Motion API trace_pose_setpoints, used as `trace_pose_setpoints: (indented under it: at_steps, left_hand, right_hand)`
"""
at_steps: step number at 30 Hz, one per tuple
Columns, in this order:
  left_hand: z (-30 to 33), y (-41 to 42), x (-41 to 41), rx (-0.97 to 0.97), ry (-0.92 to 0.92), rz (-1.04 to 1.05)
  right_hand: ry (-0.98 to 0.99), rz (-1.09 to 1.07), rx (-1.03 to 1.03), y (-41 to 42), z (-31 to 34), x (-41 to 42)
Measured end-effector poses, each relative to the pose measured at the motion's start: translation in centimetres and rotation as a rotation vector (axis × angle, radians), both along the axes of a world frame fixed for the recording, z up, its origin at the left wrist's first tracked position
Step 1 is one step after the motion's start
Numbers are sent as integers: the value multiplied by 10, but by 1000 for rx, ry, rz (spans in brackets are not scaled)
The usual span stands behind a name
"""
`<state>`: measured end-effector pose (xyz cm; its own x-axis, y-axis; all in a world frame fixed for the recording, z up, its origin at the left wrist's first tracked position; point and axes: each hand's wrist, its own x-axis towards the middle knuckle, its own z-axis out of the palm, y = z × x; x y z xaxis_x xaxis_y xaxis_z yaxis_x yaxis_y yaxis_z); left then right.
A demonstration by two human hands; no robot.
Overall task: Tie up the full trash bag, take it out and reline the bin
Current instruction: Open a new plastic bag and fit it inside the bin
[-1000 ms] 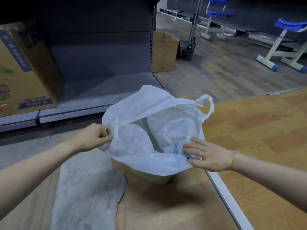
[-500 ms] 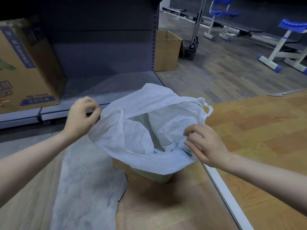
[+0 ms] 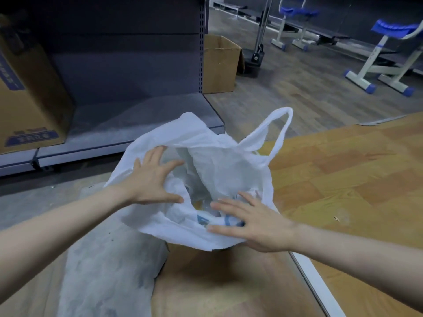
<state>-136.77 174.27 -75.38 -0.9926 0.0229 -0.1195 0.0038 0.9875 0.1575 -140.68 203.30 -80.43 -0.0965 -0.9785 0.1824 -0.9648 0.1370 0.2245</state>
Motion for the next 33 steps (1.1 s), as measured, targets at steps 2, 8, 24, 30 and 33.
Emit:
trace_pose_setpoints:
  at_steps: [2,8,24,30,33]
  left_hand:
    - [-3,-7,-3,158,-106,31]
    - [-7,-15,-14,553,-58,77]
    - [0,10,-112,51,-24,197]
    - [-13,-11,-139,540,-229,385]
    - [-20,-16,-144,657,-326,484]
  right_hand:
    - [68,70,34,6,-8,4]
    - [-295,-142,-240,-13,38,-23]
    - [-758,-1015,-125,-33,37,-122]
    - [-1340,-1023,-367,-19,29,-111]
    - [-1469,-1023,-440,-13,23,-90]
